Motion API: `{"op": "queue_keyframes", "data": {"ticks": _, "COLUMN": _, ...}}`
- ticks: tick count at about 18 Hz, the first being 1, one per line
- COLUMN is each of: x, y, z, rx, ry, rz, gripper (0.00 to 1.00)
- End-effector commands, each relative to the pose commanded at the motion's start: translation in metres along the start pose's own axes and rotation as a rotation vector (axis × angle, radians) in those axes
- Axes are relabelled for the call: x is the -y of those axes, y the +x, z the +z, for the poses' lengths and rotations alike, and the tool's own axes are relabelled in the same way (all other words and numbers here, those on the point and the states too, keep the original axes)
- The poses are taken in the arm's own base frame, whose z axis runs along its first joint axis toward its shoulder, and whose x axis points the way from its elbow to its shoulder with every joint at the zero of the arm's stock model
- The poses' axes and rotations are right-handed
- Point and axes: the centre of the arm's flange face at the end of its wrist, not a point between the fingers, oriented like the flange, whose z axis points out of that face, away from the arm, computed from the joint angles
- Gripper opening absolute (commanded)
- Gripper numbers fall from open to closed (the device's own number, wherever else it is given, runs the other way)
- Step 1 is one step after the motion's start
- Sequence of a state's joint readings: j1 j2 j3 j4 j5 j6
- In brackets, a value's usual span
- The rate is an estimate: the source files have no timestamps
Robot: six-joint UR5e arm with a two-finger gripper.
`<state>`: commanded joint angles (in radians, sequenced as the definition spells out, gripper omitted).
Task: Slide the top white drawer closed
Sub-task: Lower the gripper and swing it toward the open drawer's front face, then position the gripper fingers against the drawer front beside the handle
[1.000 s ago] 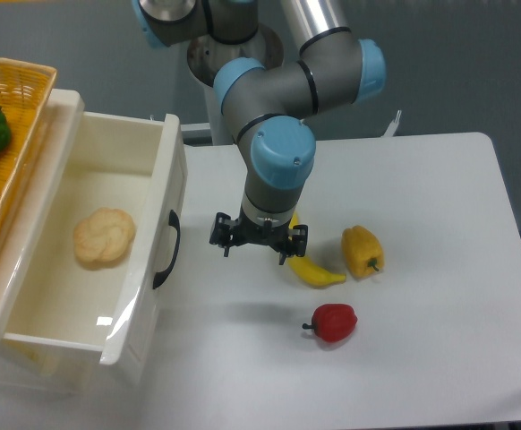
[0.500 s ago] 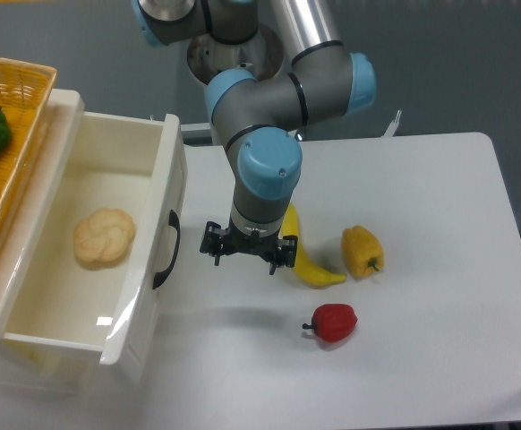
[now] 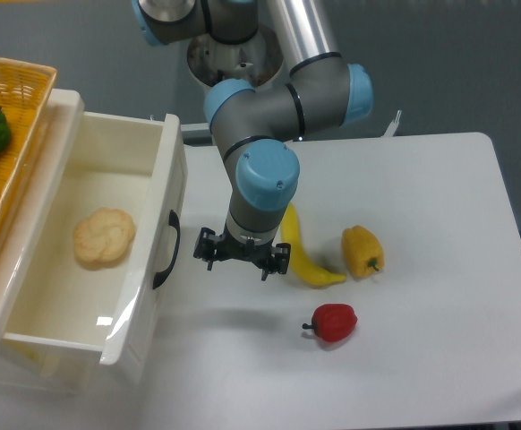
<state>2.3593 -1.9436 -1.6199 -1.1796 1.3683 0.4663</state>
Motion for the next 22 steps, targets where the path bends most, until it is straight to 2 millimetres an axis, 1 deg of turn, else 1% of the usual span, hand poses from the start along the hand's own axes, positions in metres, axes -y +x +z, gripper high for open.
{"op": "queue_keyframes", "data": {"ticks": 3, "x": 0.001, "y": 0.001, "z": 0.001, "rx": -0.009, "ry": 0.003, "rz": 0.001, "gripper": 1.00}}
{"op": "queue_keyframes", "data": {"ticks": 5, "x": 0.002, "y": 0.007, "z": 0.002, "rx": -0.008, "ry": 0.000, "rz": 0.010, "gripper": 1.00}}
{"op": "queue_keyframes", "data": {"ticks": 7, "x": 0.002, "y": 0.009, "z": 0.003, "rx": -0.010, "ry": 0.000, "rz": 0.012, "gripper": 1.00}}
{"op": "queue_keyframes", "data": {"ticks": 10, "x": 0.003, "y": 0.008, "z": 0.006, "rx": -0.015, "ry": -0.003, "rz": 0.012, "gripper": 1.00}}
{"op": "queue_keyframes", "data": {"ticks": 22, "x": 0.004, "y": 0.014, "z": 0.001, "rx": -0.036, "ry": 0.016, "rz": 0.018, "gripper": 1.00}}
